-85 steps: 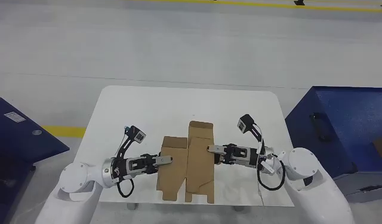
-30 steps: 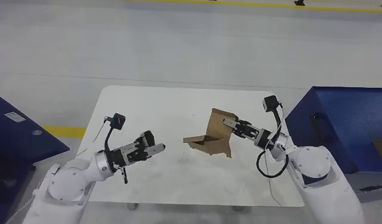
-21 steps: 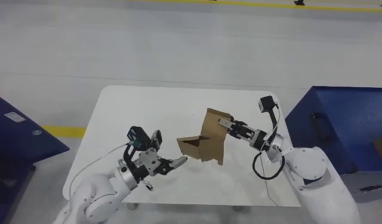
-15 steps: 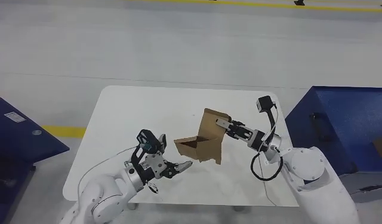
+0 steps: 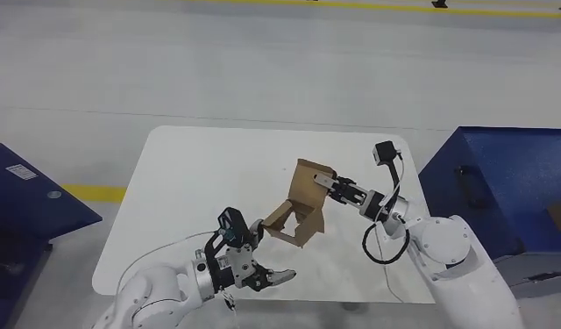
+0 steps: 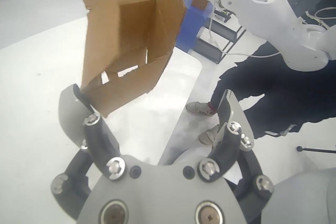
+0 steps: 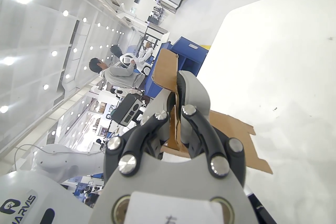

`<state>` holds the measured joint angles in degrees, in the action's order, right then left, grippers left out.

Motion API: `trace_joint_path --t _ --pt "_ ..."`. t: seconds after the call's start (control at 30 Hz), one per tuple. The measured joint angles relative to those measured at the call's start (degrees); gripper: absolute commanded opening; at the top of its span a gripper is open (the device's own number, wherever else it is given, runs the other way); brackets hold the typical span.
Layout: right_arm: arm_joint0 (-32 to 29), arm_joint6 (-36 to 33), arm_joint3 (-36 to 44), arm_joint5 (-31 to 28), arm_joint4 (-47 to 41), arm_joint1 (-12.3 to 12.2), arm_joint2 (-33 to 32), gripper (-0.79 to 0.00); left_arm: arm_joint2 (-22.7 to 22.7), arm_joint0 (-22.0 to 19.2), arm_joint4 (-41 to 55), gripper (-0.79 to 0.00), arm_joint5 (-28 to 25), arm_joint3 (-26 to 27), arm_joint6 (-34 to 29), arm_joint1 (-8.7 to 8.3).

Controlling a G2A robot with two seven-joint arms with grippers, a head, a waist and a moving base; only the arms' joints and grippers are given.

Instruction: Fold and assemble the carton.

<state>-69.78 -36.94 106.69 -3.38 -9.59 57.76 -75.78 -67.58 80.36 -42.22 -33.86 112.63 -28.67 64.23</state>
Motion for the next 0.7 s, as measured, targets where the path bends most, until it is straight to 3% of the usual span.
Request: trace_joint_path --t 0.7 --pt "-1.9 0.79 3.37 2.45 -0.34 1.09 5.61 -0.785 5.05 -1.04 1.18 0.0 -1.48 2.01 -3.9 -0.33"
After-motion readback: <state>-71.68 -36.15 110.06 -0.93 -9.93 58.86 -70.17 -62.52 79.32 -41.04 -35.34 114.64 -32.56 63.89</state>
